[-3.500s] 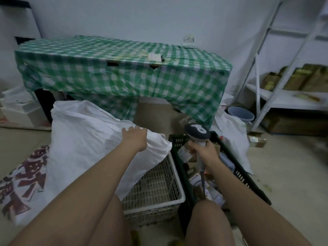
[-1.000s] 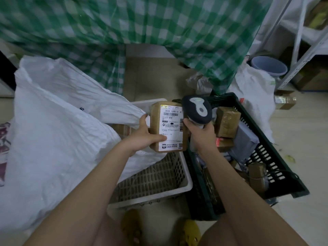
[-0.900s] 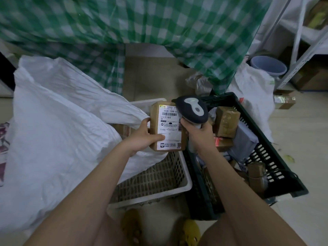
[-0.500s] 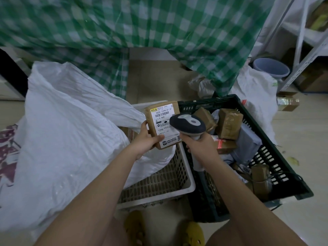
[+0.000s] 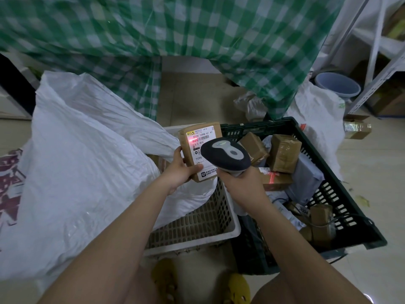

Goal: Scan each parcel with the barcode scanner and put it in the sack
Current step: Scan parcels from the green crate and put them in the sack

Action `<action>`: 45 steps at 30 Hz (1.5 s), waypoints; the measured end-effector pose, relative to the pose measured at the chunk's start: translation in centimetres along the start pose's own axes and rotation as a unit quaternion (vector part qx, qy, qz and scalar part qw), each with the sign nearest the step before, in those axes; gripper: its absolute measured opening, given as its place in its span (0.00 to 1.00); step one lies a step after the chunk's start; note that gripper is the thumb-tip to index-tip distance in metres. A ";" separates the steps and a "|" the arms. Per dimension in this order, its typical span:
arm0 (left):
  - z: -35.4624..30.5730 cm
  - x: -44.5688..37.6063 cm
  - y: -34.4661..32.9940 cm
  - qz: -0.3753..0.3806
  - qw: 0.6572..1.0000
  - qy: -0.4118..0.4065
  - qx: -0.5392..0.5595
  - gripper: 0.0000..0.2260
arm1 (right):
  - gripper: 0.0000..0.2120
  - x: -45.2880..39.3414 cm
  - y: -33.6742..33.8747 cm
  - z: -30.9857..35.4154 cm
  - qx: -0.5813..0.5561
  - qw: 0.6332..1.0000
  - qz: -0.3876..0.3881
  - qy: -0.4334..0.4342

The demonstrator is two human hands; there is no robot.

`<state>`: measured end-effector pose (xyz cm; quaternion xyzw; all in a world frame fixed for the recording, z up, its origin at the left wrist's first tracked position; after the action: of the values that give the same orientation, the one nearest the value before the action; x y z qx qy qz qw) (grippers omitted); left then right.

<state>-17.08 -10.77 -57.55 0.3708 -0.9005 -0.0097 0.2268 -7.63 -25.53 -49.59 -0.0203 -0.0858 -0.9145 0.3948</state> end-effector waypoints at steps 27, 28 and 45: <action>1.5 0.4 15.8 -0.069 0.590 0.036 -0.804 0.23 | 0.07 -3.4 -2.7 -4.4 0.008 0.996 -0.008 -0.094; 2.3 0.6 15.6 -0.059 0.597 0.023 -0.799 0.23 | 0.05 -3.5 -3.1 -5.6 0.016 0.993 0.002 -0.117; 6.5 2.0 19.3 -0.139 0.636 0.064 -0.756 0.24 | 0.36 -12.9 -11.6 -18.2 0.099 0.972 0.010 -0.214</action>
<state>-33.80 0.87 -58.98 0.1901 -0.4995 -0.6947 0.4813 -6.64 -11.55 -70.49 -0.1770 -0.2584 -0.8720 0.3761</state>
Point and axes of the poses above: each hand's wrist, its own x-axis away from the middle knuckle, its own y-axis out of the back of the hand, z = x × y, the point moved 10 cm from there along -x, towards the middle knuckle, and after that the axes turned 5 degrees about -x, right-handed, at the moved point
